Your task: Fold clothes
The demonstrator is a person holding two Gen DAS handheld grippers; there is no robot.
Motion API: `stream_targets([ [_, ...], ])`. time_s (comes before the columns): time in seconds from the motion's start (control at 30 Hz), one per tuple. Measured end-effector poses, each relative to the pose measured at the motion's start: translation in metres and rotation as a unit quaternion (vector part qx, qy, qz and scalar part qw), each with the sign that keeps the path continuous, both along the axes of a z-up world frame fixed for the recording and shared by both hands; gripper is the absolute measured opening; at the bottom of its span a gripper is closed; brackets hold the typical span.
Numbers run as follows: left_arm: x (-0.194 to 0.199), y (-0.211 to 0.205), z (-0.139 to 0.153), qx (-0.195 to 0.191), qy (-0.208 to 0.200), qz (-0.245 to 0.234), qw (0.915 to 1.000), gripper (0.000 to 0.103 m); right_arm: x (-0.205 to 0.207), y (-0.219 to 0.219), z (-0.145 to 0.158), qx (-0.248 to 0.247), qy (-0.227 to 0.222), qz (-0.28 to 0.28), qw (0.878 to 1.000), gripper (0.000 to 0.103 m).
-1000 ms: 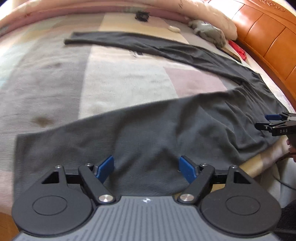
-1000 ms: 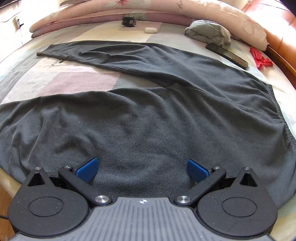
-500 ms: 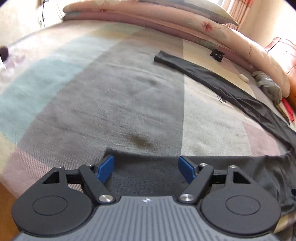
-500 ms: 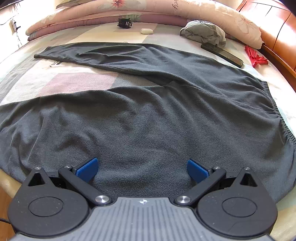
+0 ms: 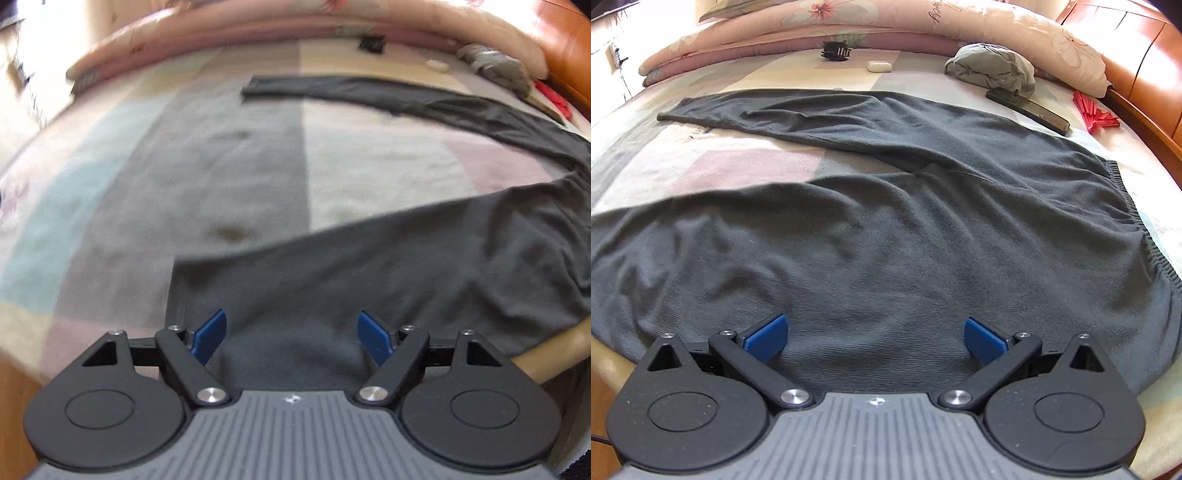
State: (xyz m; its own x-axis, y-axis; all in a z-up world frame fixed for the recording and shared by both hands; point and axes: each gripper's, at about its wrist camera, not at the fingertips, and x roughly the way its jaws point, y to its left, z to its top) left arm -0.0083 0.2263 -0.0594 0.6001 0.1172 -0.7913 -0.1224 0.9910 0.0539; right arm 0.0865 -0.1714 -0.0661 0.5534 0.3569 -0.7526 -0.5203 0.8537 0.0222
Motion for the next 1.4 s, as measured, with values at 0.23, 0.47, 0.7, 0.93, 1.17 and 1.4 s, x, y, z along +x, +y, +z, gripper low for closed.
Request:
stream_targets([
  [0.23, 0.028, -0.052, -0.013, -0.036, -0.004, -0.079, 0.9962, 0.080, 0.000, 0.002, -0.002, 0.003, -0.002, 0.018, 1.000, 0.103],
  [0.47, 0.011, -0.053, -0.024, -0.020, 0.016, -0.098, 0.9949, 0.092, 0.006, -0.002, -0.014, -0.003, 0.005, 0.031, 1.000, 0.103],
  [0.7, 0.011, -0.059, -0.013, -0.028, 0.009, -0.104, 0.9941, 0.092, 0.004, 0.000, -0.005, -0.011, 0.005, 0.012, 1.000, 0.103],
  [0.93, 0.027, -0.079, -0.019, -0.053, 0.011, -0.124, 0.9908, 0.092, -0.017, 0.045, -0.013, -0.043, -0.002, 0.093, 0.995, 0.103],
  [1.17, 0.024, -0.069, -0.009, -0.081, 0.008, -0.114, 0.9901, 0.092, -0.024, 0.018, -0.010, -0.027, 0.012, 0.072, 0.997, 0.103],
  [1.4, 0.087, -0.100, 0.024, -0.117, -0.050, -0.173, 0.9767, 0.092, -0.008, -0.012, 0.004, -0.016, -0.016, 0.005, 1.000, 0.103],
])
